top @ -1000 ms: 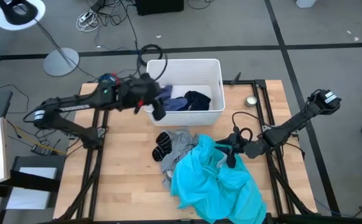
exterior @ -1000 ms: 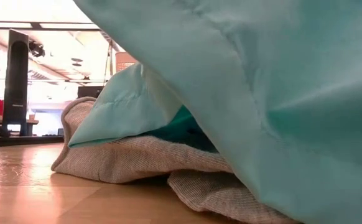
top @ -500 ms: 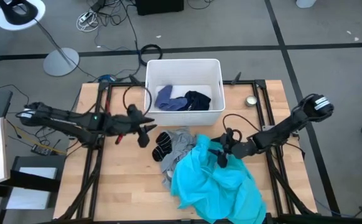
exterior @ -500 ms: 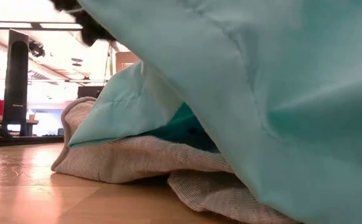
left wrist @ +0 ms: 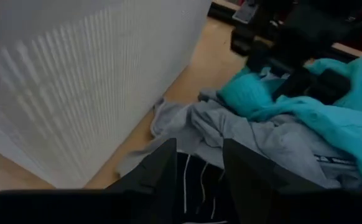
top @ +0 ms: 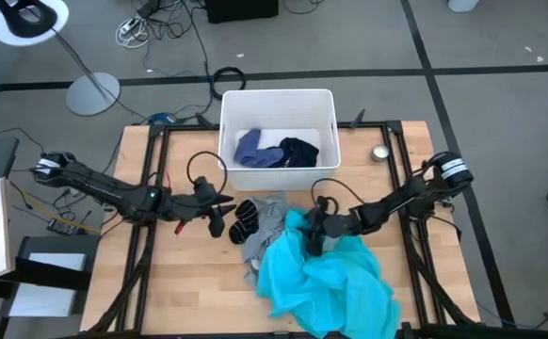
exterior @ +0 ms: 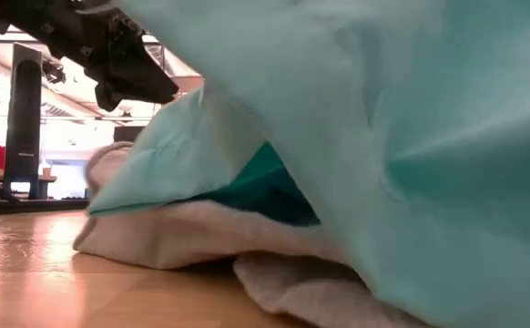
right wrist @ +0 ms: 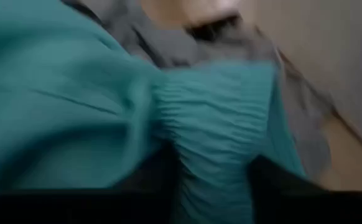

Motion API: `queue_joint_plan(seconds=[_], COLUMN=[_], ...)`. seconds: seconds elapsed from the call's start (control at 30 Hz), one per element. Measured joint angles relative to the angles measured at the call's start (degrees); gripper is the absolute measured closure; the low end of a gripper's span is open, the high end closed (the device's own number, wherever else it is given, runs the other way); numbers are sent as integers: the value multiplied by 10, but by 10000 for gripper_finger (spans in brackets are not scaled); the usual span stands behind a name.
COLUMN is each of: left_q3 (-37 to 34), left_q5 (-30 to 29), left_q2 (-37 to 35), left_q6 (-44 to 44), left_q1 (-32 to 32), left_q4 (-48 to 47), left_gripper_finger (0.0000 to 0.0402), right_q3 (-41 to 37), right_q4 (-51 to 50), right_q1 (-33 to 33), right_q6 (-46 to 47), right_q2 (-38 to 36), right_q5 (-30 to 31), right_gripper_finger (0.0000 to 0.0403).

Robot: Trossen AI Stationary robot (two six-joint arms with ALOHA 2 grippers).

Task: Sort clothes
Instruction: Put the blue short into the white bin

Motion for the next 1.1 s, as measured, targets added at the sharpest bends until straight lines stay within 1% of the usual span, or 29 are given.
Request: queue_joint_plan(seconds=[0.07,0.1,0.13,0.2,0.3,0.4,0.5,0.6,0.77,0.93,1.1], left_q3=[-6,-9,-11,-20,-34,-47,-57,-72,-107,-134,-140], left_q5=[0,0,0,0,0,-1,-3,-4,-5,-5,-4], left_q2=[0,0,0,0,0,0,0,0,0,0,0], left_q6=[-10,-13,-16,-21,-21,-27,-33,-33,-39,-40,-40], left_q1=[-5,-6,-9,-12,-13,-13,-13,-13,-13,-13,-13], left_q4=[2,4,1,7,23,26,36,52,89,128,152], left_gripper_finger=[266,266,266,266,266,266,266,266,266,266,266], right_q3=[25,35,47,77,137,207,278,355,489,620,755], right_q4=[-8,-21,-34,-68,-155,-235,-304,-355,-408,-416,-412], right_q1=[6,9,12,18,23,20,9,-6,-29,-54,-98], right_q6=[-21,-35,-52,-78,-123,-160,-197,-238,-305,-394,-477], right_q2=[-4,-14,-23,-48,-89,-122,-143,-145,-118,-77,-29], right_q5=[-3,-3,-2,-3,-3,2,4,2,-6,-8,-35], right_gripper_finger=[348,374,384,386,395,395,397,398,399,399,399])
